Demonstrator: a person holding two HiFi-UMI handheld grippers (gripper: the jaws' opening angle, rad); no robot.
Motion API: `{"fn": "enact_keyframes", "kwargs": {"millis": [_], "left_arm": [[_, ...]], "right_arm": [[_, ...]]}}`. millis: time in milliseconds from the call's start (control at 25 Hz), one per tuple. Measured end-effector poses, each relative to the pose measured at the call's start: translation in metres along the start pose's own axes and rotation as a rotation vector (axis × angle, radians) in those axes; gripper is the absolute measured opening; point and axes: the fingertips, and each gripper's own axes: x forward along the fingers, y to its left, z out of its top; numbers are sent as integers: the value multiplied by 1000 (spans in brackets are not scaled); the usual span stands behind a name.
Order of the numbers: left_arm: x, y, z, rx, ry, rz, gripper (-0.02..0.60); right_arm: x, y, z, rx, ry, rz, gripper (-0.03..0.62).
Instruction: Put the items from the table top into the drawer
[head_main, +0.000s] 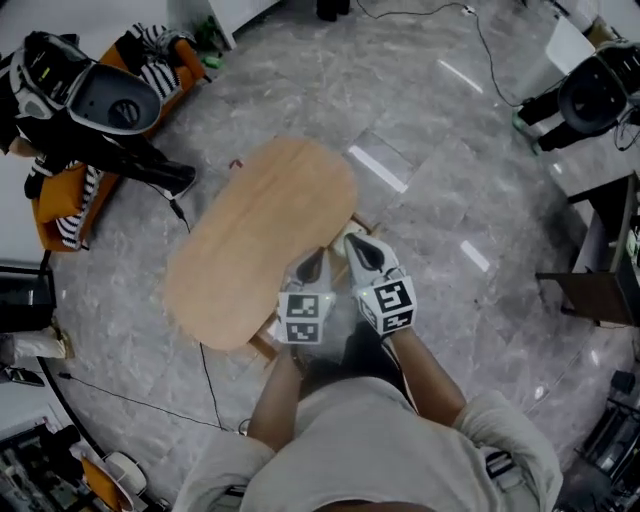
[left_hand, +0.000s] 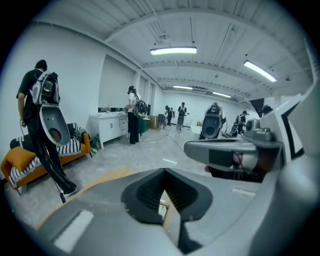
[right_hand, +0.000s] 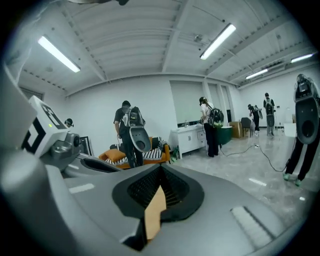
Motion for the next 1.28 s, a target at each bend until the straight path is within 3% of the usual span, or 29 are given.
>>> {"fn": "enact_keyframes", "kwargs": {"millis": [160, 360, 600, 840, 1280], "left_arm": [[-38, 5, 27, -18, -104, 2, 20], [-78, 12, 45, 2, -224, 34, 20], [-111, 19, 81, 20, -332, 50, 20], [-122, 17, 97, 45, -363, 33, 20], [-117, 6, 99, 47, -378, 0, 20]], "right_arm": [[-15, 28, 37, -40, -78, -17, 8], [-21, 76, 68, -142, -135, 23, 7], [-36, 89, 95, -241, -188, -7, 6], [-48, 101, 126, -329, -236, -55, 6], [-61, 98, 126, -366, -240, -69, 6]]}}
